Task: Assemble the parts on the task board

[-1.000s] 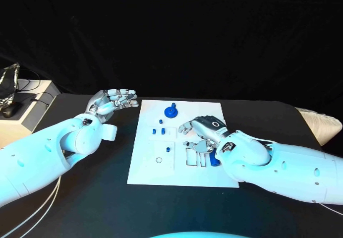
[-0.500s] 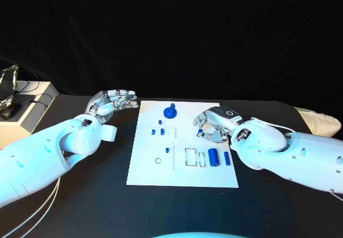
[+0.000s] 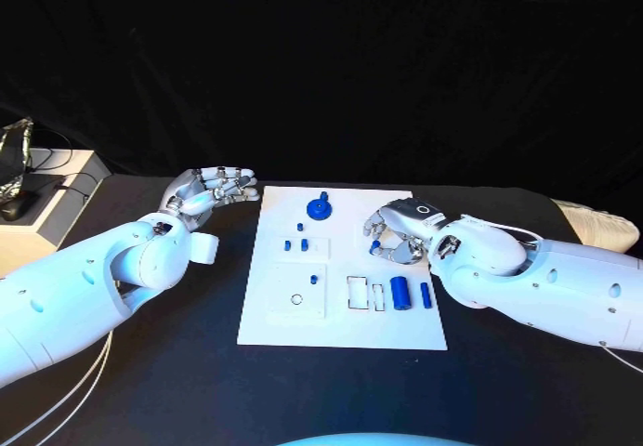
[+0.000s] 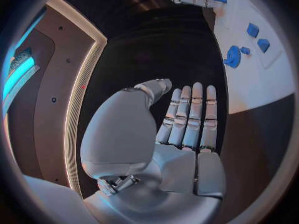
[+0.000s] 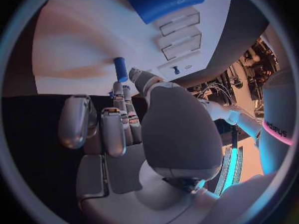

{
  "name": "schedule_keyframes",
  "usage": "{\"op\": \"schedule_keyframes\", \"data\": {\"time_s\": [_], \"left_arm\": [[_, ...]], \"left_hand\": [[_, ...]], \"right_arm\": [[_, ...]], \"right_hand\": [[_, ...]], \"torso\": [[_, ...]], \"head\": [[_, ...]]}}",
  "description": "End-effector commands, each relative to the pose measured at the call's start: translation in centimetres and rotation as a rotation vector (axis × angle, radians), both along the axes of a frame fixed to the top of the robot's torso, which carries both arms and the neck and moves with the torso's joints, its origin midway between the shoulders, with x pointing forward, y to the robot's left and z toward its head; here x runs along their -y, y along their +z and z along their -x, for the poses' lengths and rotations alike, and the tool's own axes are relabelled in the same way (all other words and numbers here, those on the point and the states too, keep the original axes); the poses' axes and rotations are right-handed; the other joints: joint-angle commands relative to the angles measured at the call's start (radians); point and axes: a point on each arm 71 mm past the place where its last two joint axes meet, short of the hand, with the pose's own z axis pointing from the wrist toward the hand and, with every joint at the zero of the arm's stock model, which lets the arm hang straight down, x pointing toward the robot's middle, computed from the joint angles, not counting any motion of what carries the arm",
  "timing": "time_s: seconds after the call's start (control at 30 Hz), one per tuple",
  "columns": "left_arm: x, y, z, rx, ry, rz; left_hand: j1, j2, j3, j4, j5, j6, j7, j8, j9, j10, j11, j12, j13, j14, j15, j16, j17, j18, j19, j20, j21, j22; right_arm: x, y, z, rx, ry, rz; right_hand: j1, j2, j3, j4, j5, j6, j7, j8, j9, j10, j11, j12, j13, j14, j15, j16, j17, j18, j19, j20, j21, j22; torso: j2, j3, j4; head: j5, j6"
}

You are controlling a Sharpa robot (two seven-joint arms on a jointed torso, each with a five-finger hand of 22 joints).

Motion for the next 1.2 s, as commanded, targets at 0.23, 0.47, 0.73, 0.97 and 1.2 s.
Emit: {"op": "schedule_keyframes", "data": {"time_s": [0.23,0.47,0.73,0.97,1.2], "left_arm": [[0.16,0.09,0.07,0.000,-0.018,0.009],[0.08,0.07,0.07,-0.003,-0.015,0.006],[0.07,0.07,0.07,-0.004,-0.013,0.005],[0.04,0.07,0.07,-0.005,-0.013,0.005],[0.02,0.07,0.08,-0.005,-0.013,0.004]], "left_hand": [[0.009,0.001,-0.002,-0.003,-0.002,0.001,0.001,0.004,-0.001,0.000,0.007,-0.005,0.001,-0.002,0.005,-0.006,0.002,0.012,0.008,0.002,-0.005,-0.002],[0.009,0.001,-0.002,-0.003,-0.002,0.001,0.001,0.004,-0.001,0.000,0.007,-0.005,0.001,-0.002,0.006,-0.007,0.003,0.012,0.008,0.002,-0.006,-0.002],[0.008,0.003,-0.002,-0.002,-0.002,0.001,0.001,0.005,-0.001,0.000,0.007,-0.005,0.001,-0.002,0.006,-0.007,0.003,0.012,0.008,0.002,-0.006,-0.003],[0.008,0.005,-0.002,0.000,-0.001,0.002,0.001,0.006,-0.002,0.001,0.007,-0.005,0.002,-0.001,0.006,-0.008,0.004,0.012,0.009,0.001,-0.007,-0.003],[0.008,0.005,-0.002,0.000,-0.001,0.002,0.001,0.006,-0.002,0.001,0.007,-0.005,0.002,-0.001,0.006,-0.008,0.004,0.012,0.009,0.001,-0.007,-0.003]], "right_arm": [[-0.12,-0.38,-0.22,0.000,0.009,0.067],[-0.23,-0.72,-0.26,-0.018,0.011,0.085],[-0.42,-0.77,-0.19,-0.020,0.018,0.069],[-0.45,-0.74,-0.14,-0.014,0.015,0.065],[-0.48,-0.59,-0.07,0.006,0.012,0.054]], "right_hand": [[0.017,0.010,0.019,0.005,0.004,0.018,-0.003,0.005,-0.001,-0.012,0.001,-0.001,-0.003,0.037,0.004,0.005,-0.001,0.002,0.007,0.002,-0.001,0.045],[0.028,0.021,0.056,0.008,-0.002,0.053,0.003,0.022,0.002,0.022,-0.008,0.008,0.000,0.037,-0.002,0.007,0.002,0.001,0.009,-0.001,0.008,0.051],[0.026,0.041,0.115,0.011,-0.021,0.095,0.001,0.044,0.010,0.088,-0.020,0.015,0.005,0.039,-0.012,0.011,0.004,-0.005,0.020,-0.009,0.045,0.073],[0.030,0.063,0.133,-0.004,-0.021,0.126,-0.008,0.066,0.023,0.126,-0.032,0.016,0.010,0.040,-0.022,0.012,0.006,-0.009,0.026,-0.018,0.068,0.087],[0.050,0.086,0.161,-0.040,-0.048,0.126,-0.005,0.077,0.035,0.143,-0.035,0.009,0.014,0.041,-0.025,0.014,0.007,-0.011,0.028,-0.022,0.078,0.095]], "torso": [[-0.001,0.0009,-0.0007],[-0.002,0.0022,-0.0016],[-0.002,0.0015,-0.0016],[-0.002,0.0013,-0.0017],[-0.002,0.0015,-0.0016]], "head": [[0.001,-0.007],[0.003,-0.011],[0.002,-0.010],[0.001,-0.012],[0.000,-0.013]]}}
